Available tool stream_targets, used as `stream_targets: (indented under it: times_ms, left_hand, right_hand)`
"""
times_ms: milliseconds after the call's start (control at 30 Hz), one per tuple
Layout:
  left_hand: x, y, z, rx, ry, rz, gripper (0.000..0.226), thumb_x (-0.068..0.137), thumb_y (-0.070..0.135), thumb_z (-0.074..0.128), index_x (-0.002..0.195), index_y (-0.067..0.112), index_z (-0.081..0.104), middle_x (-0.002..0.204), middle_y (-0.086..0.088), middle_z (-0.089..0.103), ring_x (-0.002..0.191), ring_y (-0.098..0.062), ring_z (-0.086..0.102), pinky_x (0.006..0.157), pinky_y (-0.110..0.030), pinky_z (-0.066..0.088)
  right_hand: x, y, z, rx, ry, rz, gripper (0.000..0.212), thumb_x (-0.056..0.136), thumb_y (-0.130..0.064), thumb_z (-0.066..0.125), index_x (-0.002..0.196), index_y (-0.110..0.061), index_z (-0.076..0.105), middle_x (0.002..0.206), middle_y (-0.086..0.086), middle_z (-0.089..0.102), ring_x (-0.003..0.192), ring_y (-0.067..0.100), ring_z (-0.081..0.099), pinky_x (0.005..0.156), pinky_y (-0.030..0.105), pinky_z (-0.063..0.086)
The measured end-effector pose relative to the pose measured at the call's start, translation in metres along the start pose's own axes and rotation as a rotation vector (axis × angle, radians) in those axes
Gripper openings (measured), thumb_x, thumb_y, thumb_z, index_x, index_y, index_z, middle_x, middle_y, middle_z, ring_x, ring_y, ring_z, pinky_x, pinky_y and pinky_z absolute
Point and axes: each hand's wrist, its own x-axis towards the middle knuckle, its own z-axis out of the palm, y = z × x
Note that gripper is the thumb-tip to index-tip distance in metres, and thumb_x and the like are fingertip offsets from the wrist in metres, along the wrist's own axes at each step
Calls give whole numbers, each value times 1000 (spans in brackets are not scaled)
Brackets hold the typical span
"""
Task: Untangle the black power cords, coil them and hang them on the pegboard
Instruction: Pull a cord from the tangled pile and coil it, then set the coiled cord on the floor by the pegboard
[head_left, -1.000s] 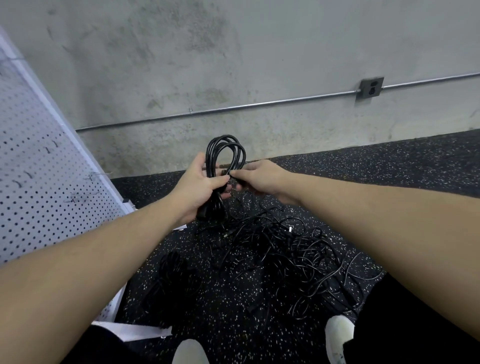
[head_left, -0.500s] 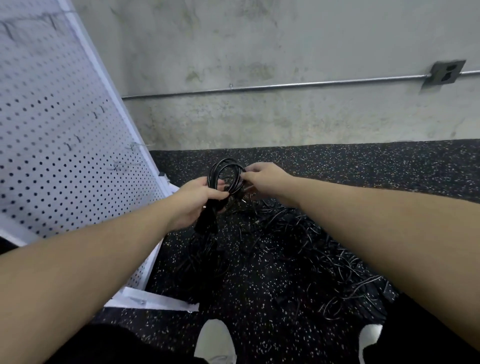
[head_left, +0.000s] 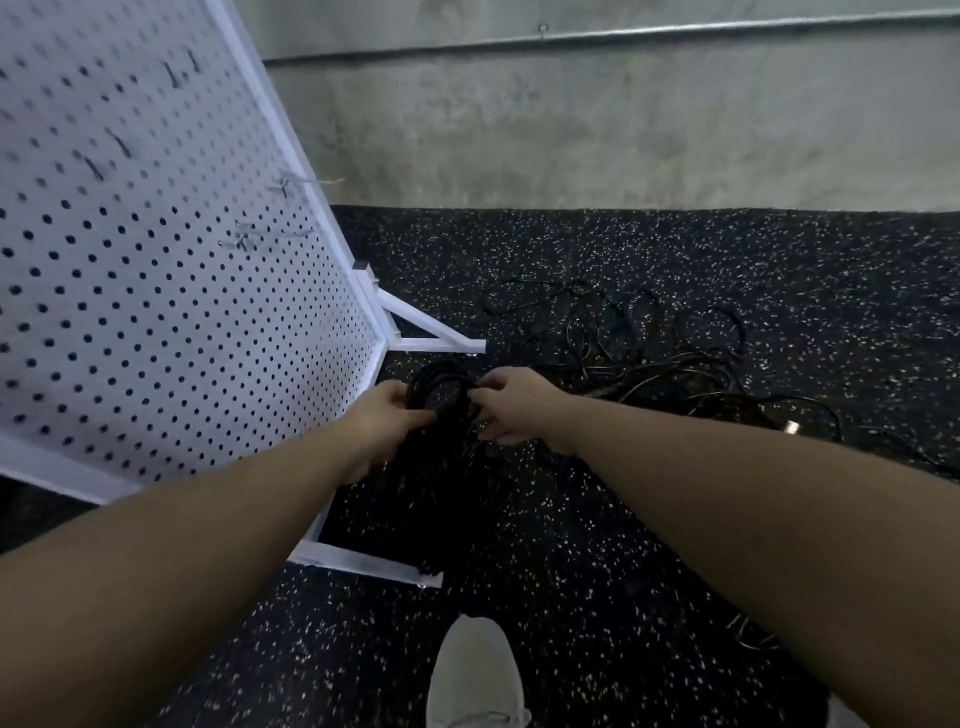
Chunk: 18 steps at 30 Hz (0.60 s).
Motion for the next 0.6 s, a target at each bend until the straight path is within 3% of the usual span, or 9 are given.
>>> stream_targets:
  times_ms: [167, 233, 300, 433, 533, 600]
  left_hand:
    - [33, -21, -9, -39, 57, -80, 18, 92, 12, 75, 107, 18, 69, 97, -9, 76, 76, -22, 71, 50, -26, 51]
    - [43, -29, -8, -40, 82, -106, 14, 92, 14, 75, 100, 23, 68, 94, -6, 75, 73, -18, 69, 47, -23, 48]
    - [55, -38, -8, -51, 107, -126, 17, 92, 17, 76, 108, 17, 70, 96, -6, 76, 78, -19, 72, 50, -22, 51]
    - [71, -52, -7, 5, 118, -165, 44, 96, 18, 72, 138, 9, 60, 90, 1, 68, 88, -22, 70, 84, -36, 60]
    - [76, -51, -7, 74, 27, -183, 48, 99, 23, 68, 144, 11, 55, 90, 5, 64, 88, -19, 68, 82, -34, 59]
    - [79, -52, -9, 157, -36, -182, 39, 100, 25, 66, 137, 13, 61, 99, 1, 69, 92, -19, 69, 81, -31, 57]
  right_hand:
    - [32, 3, 20, -59, -65, 31, 43, 104, -34, 54, 144, -22, 44, 124, 7, 65, 86, 18, 67, 83, 39, 60]
    - [43, 11, 21, -105, -87, 40, 44, 104, -34, 53, 145, -24, 43, 126, 5, 64, 85, 17, 67, 83, 38, 61]
    - [52, 20, 17, -132, -84, 56, 40, 104, -34, 52, 143, -25, 46, 125, 4, 63, 84, 17, 67, 84, 38, 61]
    - [66, 35, 6, -174, -120, 100, 30, 106, -31, 48, 133, -22, 54, 113, 2, 67, 88, 17, 67, 87, 37, 59]
    - [70, 42, 3, -191, -136, 113, 27, 106, -32, 46, 129, -22, 56, 103, -1, 68, 82, 14, 66, 83, 34, 58]
    - [68, 45, 3, -215, -143, 113, 26, 106, -32, 46, 129, -22, 56, 104, 1, 69, 81, 12, 66, 83, 34, 58]
